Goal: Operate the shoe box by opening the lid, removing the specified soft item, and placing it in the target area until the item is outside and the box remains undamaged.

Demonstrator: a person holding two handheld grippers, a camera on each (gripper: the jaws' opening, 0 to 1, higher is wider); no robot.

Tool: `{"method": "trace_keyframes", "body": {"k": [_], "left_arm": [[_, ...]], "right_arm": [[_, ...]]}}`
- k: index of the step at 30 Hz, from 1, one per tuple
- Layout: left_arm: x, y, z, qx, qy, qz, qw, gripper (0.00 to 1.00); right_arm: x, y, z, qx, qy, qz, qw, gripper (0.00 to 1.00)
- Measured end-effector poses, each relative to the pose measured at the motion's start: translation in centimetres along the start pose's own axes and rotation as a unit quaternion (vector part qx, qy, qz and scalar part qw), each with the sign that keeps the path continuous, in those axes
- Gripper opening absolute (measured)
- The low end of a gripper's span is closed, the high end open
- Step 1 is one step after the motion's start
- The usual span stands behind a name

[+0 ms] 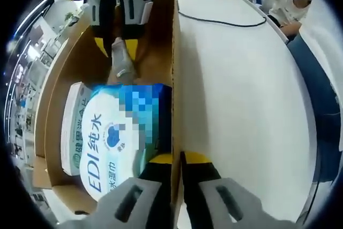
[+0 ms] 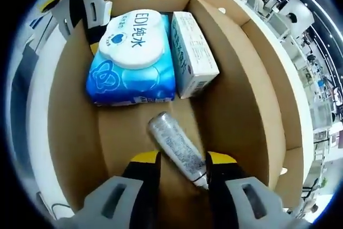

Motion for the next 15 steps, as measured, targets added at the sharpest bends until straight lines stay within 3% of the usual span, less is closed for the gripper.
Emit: {"method": "trace_keyframes", "body": {"k": [11, 15], "left_arm": [[0.1, 0.0, 0.0, 0.001, -0.001, -0.002, 1.0, 0.01], [0.0, 0.0, -0.1, 0.001, -0.001, -0.002, 1.0, 0.01]], "right_arm": [[0.2, 1.6, -0.2, 0.012, -0.004, -0.012, 0.9998, 0.24], [0.4, 2.3, -0.5, -0.009, -0.009, -0.028, 0.9995, 0.23]]}}
Point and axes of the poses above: the point that each gripper's makers call its tool centre point, and the gripper's own axes: x roughly backward along the fingers, y roughly to its left, z roughly out of its underside, the point moved 2 cm from there along x, roughly backward along the fingers, and after that the axes turned 8 degrees about y, right-handed, at the moved point
